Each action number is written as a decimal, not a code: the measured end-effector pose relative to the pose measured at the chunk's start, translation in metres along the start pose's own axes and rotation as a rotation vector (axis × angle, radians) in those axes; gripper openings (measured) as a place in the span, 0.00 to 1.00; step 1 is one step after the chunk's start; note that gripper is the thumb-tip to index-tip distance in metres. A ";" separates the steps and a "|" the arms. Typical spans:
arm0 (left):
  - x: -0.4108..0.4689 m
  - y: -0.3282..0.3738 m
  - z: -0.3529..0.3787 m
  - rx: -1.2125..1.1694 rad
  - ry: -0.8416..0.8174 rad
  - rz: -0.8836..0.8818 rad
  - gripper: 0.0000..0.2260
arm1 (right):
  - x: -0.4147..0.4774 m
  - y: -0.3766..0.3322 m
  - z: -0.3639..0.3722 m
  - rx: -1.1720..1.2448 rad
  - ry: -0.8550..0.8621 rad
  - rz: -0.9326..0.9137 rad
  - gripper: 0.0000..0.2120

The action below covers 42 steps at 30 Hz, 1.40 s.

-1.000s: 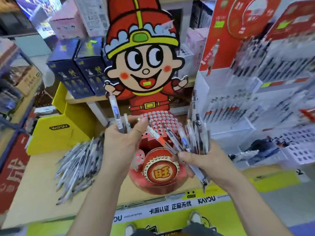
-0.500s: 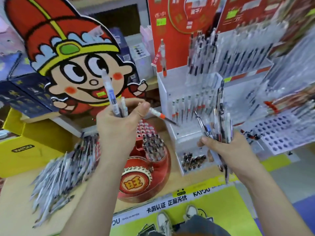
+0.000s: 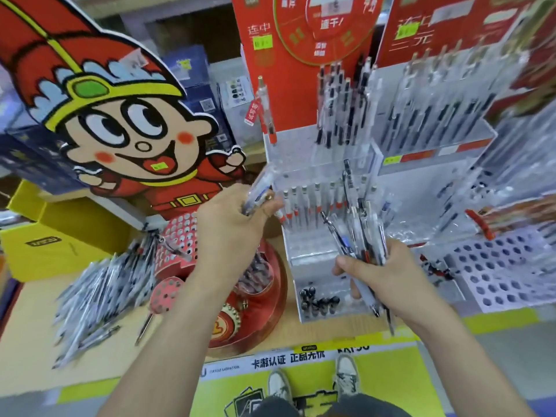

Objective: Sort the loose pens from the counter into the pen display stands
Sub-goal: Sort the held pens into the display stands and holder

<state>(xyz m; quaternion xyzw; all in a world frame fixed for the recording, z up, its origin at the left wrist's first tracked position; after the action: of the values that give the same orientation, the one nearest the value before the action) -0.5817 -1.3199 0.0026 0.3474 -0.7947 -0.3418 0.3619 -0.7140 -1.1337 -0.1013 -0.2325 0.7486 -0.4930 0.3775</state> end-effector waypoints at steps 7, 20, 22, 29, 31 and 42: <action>-0.006 0.005 0.032 0.097 -0.048 0.008 0.09 | 0.010 0.002 -0.003 0.043 -0.140 0.000 0.06; -0.006 -0.024 0.034 0.030 0.024 -0.264 0.12 | 0.011 -0.002 0.010 0.281 -0.335 0.020 0.15; -0.006 -0.021 0.032 0.048 0.029 -0.264 0.11 | 0.011 -0.001 0.011 0.314 -0.349 0.034 0.17; -0.024 0.007 0.015 -0.067 0.079 -0.275 0.05 | 0.007 -0.012 0.021 0.402 -0.454 -0.002 0.09; -0.036 0.007 0.039 -0.274 -0.105 -0.391 0.04 | 0.006 -0.014 0.024 0.432 -0.466 0.003 0.09; -0.052 0.002 0.071 -0.647 -0.179 -0.540 0.05 | 0.002 -0.027 0.029 0.232 -0.569 -0.082 0.05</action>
<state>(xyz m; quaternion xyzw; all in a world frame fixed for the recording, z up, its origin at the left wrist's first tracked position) -0.6140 -1.2566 -0.0490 0.3804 -0.5555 -0.6845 0.2794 -0.6923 -1.1624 -0.0842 -0.3467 0.5415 -0.5050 0.5757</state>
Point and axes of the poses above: each hand's wrist, its own x-axis towards the middle knuckle, its own z-axis out of the palm, y = z × x, the point moved 10 cm from there along x, towards the middle knuckle, and after that the axes turned 7 degrees about -x, right-handed, at the moved point
